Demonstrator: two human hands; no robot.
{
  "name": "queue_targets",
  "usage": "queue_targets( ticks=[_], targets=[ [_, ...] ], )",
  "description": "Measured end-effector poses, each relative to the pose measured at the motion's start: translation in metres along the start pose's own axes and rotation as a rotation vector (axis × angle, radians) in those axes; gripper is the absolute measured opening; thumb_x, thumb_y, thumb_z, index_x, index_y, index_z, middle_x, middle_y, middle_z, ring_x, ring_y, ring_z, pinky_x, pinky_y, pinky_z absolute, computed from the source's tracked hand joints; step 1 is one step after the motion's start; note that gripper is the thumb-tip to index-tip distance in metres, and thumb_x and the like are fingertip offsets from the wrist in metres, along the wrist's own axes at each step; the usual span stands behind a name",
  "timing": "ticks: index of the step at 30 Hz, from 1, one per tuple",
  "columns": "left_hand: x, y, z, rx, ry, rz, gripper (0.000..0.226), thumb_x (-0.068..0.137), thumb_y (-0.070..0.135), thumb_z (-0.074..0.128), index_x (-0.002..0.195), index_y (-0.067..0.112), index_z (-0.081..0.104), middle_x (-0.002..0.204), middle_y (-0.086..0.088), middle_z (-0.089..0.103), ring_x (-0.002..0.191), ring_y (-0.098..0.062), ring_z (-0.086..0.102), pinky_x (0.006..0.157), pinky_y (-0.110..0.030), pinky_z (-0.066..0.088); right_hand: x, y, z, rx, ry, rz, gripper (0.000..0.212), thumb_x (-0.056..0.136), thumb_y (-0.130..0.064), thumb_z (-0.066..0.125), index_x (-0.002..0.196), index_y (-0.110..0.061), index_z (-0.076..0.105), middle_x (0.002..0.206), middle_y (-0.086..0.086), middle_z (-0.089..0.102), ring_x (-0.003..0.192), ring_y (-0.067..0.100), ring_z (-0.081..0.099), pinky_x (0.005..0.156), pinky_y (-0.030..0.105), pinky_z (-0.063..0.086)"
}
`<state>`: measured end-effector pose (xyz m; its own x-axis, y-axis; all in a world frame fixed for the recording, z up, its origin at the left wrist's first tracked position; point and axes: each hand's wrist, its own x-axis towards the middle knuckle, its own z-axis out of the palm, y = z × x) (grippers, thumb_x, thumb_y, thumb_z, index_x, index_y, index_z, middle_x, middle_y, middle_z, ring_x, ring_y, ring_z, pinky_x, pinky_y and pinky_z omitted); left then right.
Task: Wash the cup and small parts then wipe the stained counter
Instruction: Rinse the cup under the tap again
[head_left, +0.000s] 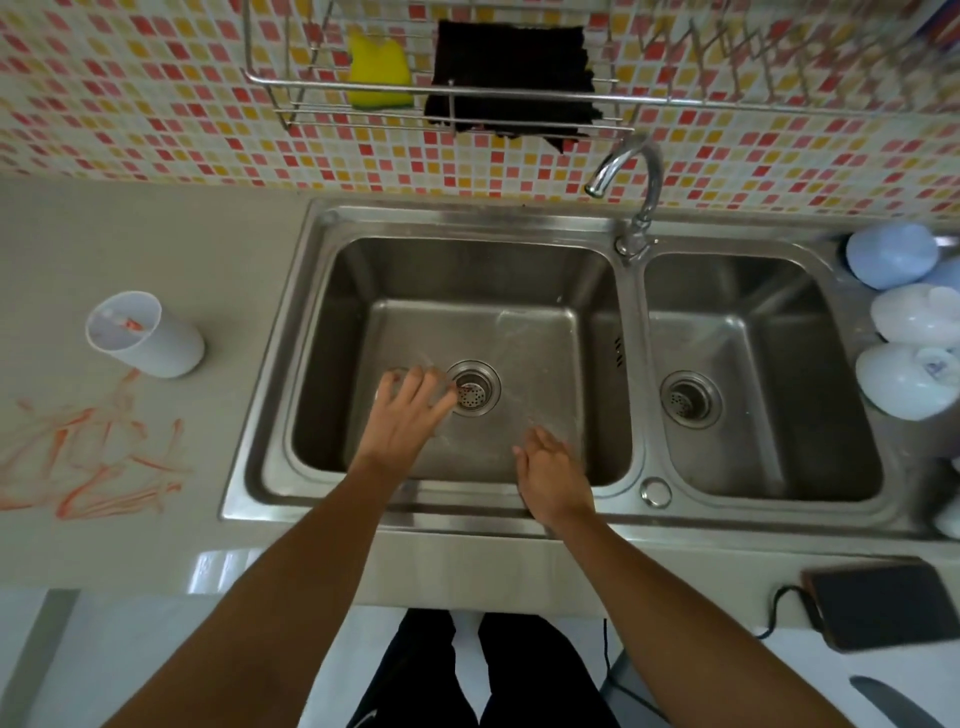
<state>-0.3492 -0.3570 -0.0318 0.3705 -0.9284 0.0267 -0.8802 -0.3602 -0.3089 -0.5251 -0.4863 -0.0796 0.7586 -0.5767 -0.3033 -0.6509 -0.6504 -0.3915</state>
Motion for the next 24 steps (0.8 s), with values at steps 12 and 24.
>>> queue_targets(
  ticks=[12, 24],
  targets=[
    [-0.025, -0.054, -0.026, -0.313, 0.167, -0.434, 0.080, 0.057, 0.027, 0.084, 0.128, 0.026, 0.048, 0.123, -0.010, 0.053, 0.114, -0.029, 0.045, 0.093, -0.047, 0.035, -0.002, -0.008, -0.008, 0.032, 0.052, -0.080, 0.017, 0.095, -0.019, 0.049, 0.102, -0.009, 0.061, 0.094, 0.012, 0.065, 0.088, 0.031, 0.062, 0.079, 0.037, 0.049],
    [-0.114, -0.178, 0.014, -1.149, 0.336, -0.825, 0.087, 0.071, 0.041, 0.081, 0.140, 0.017, 0.034, 0.140, -0.008, 0.034, 0.127, -0.022, 0.038, 0.106, -0.034, 0.036, 0.045, -0.171, 0.020, 0.437, 0.193, 0.075, 0.032, 0.093, -0.018, 0.058, 0.124, -0.009, 0.061, 0.120, 0.014, 0.065, 0.110, 0.033, 0.060, 0.095, 0.041, 0.046]
  ],
)
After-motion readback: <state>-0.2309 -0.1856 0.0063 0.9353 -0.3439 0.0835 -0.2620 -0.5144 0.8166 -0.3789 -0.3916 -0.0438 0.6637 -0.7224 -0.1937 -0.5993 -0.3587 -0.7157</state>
